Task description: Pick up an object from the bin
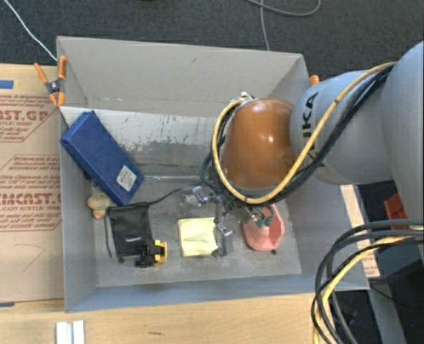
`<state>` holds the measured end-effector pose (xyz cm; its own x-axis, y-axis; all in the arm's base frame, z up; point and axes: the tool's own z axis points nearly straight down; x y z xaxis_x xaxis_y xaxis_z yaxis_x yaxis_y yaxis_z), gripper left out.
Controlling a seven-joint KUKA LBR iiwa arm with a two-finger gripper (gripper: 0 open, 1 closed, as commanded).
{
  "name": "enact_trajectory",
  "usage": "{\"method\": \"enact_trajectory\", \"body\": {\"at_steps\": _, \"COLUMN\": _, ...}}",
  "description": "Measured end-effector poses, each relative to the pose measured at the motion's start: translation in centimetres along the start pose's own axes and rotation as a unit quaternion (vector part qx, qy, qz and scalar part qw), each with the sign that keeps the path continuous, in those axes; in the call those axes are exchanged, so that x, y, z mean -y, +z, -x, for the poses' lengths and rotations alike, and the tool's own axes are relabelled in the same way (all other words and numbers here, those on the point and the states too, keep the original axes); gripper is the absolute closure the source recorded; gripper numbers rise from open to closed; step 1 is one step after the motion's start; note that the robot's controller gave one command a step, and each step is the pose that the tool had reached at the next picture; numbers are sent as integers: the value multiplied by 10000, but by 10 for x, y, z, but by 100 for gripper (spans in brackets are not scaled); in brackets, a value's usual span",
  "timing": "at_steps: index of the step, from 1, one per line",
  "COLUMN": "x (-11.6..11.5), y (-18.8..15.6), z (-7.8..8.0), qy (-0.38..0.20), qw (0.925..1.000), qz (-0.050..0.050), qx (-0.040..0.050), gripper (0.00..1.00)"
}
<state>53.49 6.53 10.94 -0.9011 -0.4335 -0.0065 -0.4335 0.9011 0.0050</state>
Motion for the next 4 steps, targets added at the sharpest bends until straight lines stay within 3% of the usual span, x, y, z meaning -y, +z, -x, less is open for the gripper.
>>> {"method": "enact_trajectory", "body": {"at_steps": 2, "x": 0, "y": 0, "z": 0, "qy": -10, "qw": 10000, "qz": 0, "qx": 1, "gripper": 0}}
{"method": "enact_trajectory", "body": {"at_steps": 3, "x": -20, "y": 40, "z": 53, "qy": -1357, "qw": 9907, "qz": -2, "qx": 15, "gripper": 0}}
{"method": "enact_trajectory", "body": {"at_steps": 4, "x": 7, "y": 39, "z": -5, "qy": -1784, "qw": 9840, "qz": 6, "qx": 9, "gripper": 100}}
